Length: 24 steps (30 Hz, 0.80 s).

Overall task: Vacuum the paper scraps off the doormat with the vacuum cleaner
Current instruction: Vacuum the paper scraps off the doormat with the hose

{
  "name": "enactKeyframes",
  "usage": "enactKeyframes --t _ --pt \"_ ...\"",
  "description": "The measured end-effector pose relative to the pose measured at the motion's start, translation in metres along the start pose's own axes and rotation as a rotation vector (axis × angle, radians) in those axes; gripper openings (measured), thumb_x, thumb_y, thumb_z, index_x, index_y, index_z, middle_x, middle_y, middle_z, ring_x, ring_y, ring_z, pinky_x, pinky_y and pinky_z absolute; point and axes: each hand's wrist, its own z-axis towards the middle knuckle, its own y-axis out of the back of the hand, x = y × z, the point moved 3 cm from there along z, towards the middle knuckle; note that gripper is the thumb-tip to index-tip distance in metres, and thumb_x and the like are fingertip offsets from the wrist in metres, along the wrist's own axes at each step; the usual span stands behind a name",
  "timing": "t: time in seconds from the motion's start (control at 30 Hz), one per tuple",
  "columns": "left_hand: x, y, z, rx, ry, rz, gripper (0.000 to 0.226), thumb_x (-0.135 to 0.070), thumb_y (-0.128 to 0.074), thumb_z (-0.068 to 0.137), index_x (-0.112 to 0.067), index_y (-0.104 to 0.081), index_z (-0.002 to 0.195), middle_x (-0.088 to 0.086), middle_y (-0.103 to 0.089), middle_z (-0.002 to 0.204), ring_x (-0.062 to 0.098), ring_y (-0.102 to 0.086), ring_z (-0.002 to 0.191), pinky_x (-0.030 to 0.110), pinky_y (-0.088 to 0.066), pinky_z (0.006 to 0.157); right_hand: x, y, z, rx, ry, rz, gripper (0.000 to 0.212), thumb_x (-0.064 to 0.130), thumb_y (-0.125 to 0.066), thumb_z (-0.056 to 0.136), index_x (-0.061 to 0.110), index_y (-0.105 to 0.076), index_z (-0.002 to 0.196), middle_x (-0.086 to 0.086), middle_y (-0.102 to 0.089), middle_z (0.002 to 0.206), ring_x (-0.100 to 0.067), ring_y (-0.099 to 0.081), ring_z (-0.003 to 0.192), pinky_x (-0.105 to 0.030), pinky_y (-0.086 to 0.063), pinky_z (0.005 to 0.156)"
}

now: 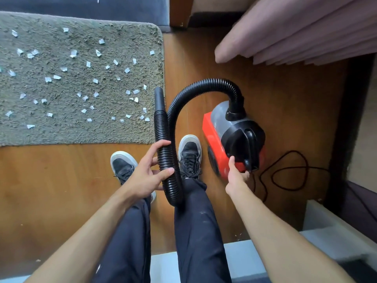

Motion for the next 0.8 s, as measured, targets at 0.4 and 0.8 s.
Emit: enactKeyframes --t 0.4,0.8 --pt "0.013 0.000 -0.003 0.029 0.021 -0.015 0.062 0.002 -0.060 0.093 -0.043 -0.044 0.133 0.016 -0.058 0.118 0.028 -0.068 0.088 0.051 -0.061 0.072 0.005 0.012 0.001 0.173 -0.031 -0.155 0.083 0.047 -0.067 0.088 0.015 -0.025 0.152 -0.007 -0.035 0.154 -0.031 -0.037 0.139 -0.049 -0.031 0.114" --pt "0.006 0.013 -0.019 0.042 0.000 -0.099 0.064 0.006 -0.058 0.093 -0.044 -0.045 0.131 0.024 -0.052 0.122 0.031 -0.061 0.084 0.063 -0.055 0.079 0.077 -0.128 -0.154 0.989 0.555 -0.629 0.058 0.017 -0.059 0.096 0.037 -0.035 0.145 -0.004 -0.061 0.107 -0.014 -0.063 0.094 -0.029 -0.055 0.074"
